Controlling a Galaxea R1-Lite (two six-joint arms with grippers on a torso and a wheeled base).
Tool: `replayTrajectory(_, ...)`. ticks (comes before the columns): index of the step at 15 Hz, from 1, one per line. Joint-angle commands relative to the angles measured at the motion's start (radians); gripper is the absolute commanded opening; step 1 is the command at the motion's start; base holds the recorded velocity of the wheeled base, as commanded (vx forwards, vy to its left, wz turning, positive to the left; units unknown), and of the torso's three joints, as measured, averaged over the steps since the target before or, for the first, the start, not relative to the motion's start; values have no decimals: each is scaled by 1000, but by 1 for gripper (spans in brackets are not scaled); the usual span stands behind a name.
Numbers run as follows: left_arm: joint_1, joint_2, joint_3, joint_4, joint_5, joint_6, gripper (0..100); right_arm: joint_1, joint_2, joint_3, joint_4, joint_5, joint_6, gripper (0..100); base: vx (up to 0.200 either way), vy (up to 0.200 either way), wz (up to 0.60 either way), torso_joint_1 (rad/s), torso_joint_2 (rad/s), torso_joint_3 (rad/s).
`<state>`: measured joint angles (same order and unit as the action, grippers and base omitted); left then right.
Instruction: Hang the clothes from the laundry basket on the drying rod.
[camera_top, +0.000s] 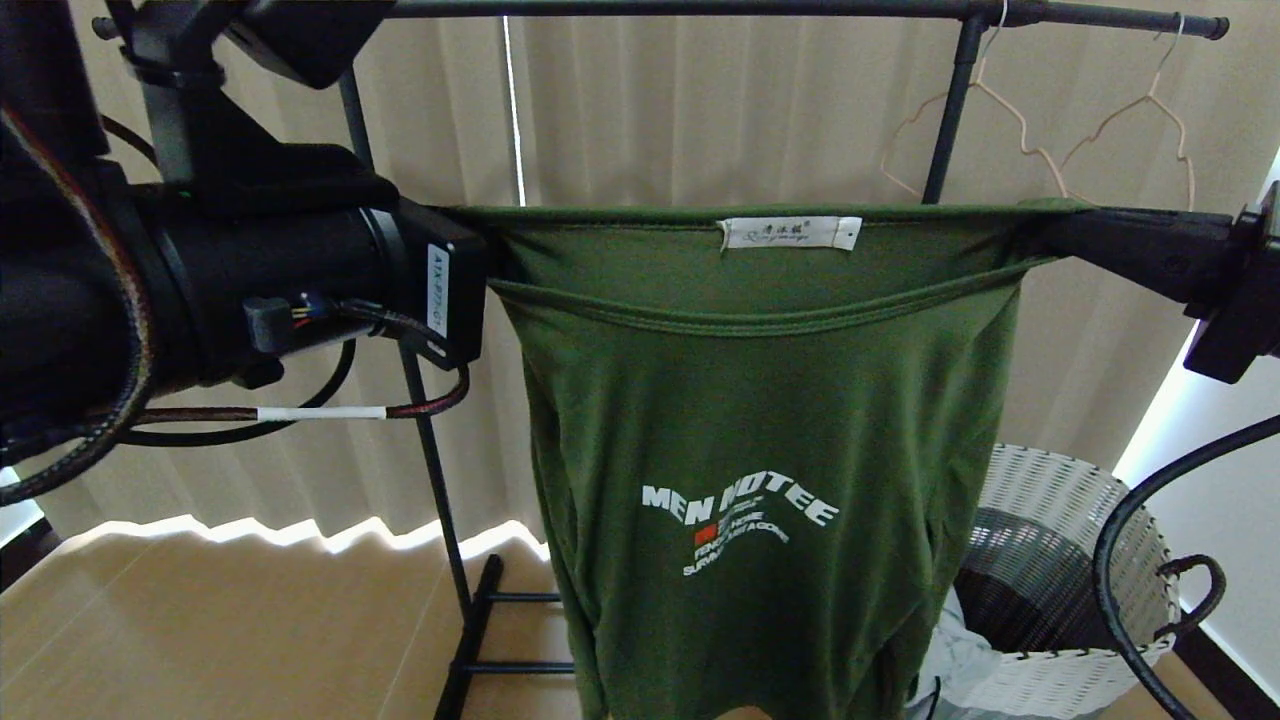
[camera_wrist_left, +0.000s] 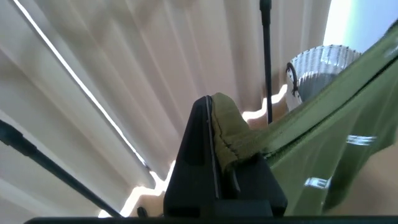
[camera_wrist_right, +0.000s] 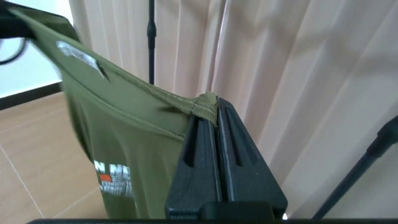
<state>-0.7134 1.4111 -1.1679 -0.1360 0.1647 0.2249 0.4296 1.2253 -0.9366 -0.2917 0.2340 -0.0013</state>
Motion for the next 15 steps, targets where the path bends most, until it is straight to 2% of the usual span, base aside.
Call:
replayTrajectory(1, 0, -14, 4, 1, -1, -2, 0, 0, 10, 2, 0, 1, 0, 0, 0, 0, 0, 0, 0, 0)
replayTrajectory(8, 19, 29, -13, -13, 4, -35, 0, -9, -73, 45, 16, -4, -6, 0, 0, 0, 0, 0, 0, 0)
replayTrajectory(10, 23, 91, -56, -57, 12, -75, 0, -8, -132, 93, 17, -2, -6, 0, 0, 0, 0, 0, 0, 0)
replayTrajectory(12, 26, 112, -76, -59, 12, -91, 0, 1, -147, 108, 17, 2, -6, 0, 0, 0, 0, 0, 0, 0)
replayTrajectory(15, 88, 186, -134, -59, 13, -128, 0, 100, -202, 165, 17, 4, -6, 0, 0, 0, 0, 0, 0, 0)
